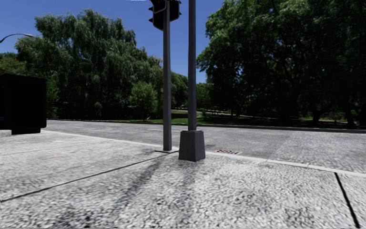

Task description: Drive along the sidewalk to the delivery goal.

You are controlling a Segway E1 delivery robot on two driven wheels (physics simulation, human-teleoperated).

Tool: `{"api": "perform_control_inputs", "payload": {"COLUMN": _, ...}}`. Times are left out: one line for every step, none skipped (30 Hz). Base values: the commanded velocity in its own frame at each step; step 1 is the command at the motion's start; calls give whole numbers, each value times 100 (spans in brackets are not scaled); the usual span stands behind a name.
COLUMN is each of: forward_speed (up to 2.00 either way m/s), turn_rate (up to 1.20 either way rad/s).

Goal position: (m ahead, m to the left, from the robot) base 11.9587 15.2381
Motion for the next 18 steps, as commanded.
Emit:
{"api": "perform_control_inputs", "payload": {"forward_speed": 130, "turn_rate": 49}}
{"api": "perform_control_inputs", "payload": {"forward_speed": 131, "turn_rate": 49}}
{"api": "perform_control_inputs", "payload": {"forward_speed": 131, "turn_rate": 51}}
{"api": "perform_control_inputs", "payload": {"forward_speed": 131, "turn_rate": 56}}
{"api": "perform_control_inputs", "payload": {"forward_speed": 131, "turn_rate": 58}}
{"api": "perform_control_inputs", "payload": {"forward_speed": 131, "turn_rate": 58}}
{"api": "perform_control_inputs", "payload": {"forward_speed": 131, "turn_rate": 58}}
{"api": "perform_control_inputs", "payload": {"forward_speed": 131, "turn_rate": 58}}
{"api": "perform_control_inputs", "payload": {"forward_speed": 131, "turn_rate": 58}}
{"api": "perform_control_inputs", "payload": {"forward_speed": 131, "turn_rate": 60}}
{"api": "perform_control_inputs", "payload": {"forward_speed": 131, "turn_rate": 62}}
{"api": "perform_control_inputs", "payload": {"forward_speed": 131, "turn_rate": 62}}
{"api": "perform_control_inputs", "payload": {"forward_speed": 131, "turn_rate": 63}}
{"api": "perform_control_inputs", "payload": {"forward_speed": 131, "turn_rate": 63}}
{"api": "perform_control_inputs", "payload": {"forward_speed": 131, "turn_rate": 63}}
{"api": "perform_control_inputs", "payload": {"forward_speed": 131, "turn_rate": 63}}
{"api": "perform_control_inputs", "payload": {"forward_speed": 131, "turn_rate": 63}}
{"api": "perform_control_inputs", "payload": {"forward_speed": 131, "turn_rate": 63}}
